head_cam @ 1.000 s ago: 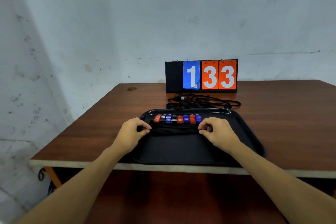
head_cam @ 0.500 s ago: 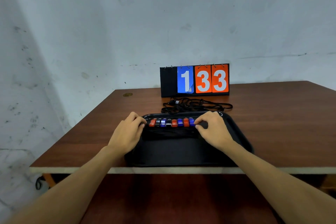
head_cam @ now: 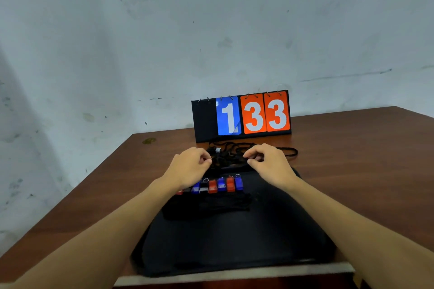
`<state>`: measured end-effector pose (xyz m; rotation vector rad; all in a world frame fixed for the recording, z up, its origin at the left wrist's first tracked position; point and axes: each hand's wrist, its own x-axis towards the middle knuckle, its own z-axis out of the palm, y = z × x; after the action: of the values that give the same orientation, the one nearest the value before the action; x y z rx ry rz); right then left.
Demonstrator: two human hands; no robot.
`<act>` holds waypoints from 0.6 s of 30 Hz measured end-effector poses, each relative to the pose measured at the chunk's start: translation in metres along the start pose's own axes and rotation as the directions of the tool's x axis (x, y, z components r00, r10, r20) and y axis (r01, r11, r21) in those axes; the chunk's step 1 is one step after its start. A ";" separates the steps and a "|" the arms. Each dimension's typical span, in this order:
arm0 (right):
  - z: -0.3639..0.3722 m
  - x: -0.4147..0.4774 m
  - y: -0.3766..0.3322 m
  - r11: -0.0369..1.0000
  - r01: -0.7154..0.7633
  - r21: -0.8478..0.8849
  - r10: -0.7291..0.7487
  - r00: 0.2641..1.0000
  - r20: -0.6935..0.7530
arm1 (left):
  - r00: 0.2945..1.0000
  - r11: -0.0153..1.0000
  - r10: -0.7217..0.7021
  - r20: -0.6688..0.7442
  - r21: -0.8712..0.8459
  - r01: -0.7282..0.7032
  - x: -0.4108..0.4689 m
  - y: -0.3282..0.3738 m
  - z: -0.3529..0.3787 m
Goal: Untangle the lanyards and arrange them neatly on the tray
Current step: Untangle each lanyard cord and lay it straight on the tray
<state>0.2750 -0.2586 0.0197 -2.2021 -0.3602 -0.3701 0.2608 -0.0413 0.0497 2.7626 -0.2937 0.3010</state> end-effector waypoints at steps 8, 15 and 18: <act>0.001 0.029 0.026 0.999 0.012 0.030 -0.013 1.000 0.017 | 0.959 0.968 0.123 0.255 0.184 -0.173 0.054 0.004 0.013; 0.000 0.038 0.033 0.997 0.017 0.071 -0.020 0.999 0.037 | 0.959 0.943 0.140 0.247 0.263 -0.206 0.066 0.001 0.022; -0.001 0.040 0.033 0.998 0.017 0.061 -0.021 0.998 0.059 | 0.988 0.993 0.104 0.110 0.042 -0.110 0.072 0.002 0.017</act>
<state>0.3238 -0.2734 0.0123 -2.1549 -0.4202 -0.3005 0.3320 -0.0613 0.0522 2.8209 -0.4692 0.1884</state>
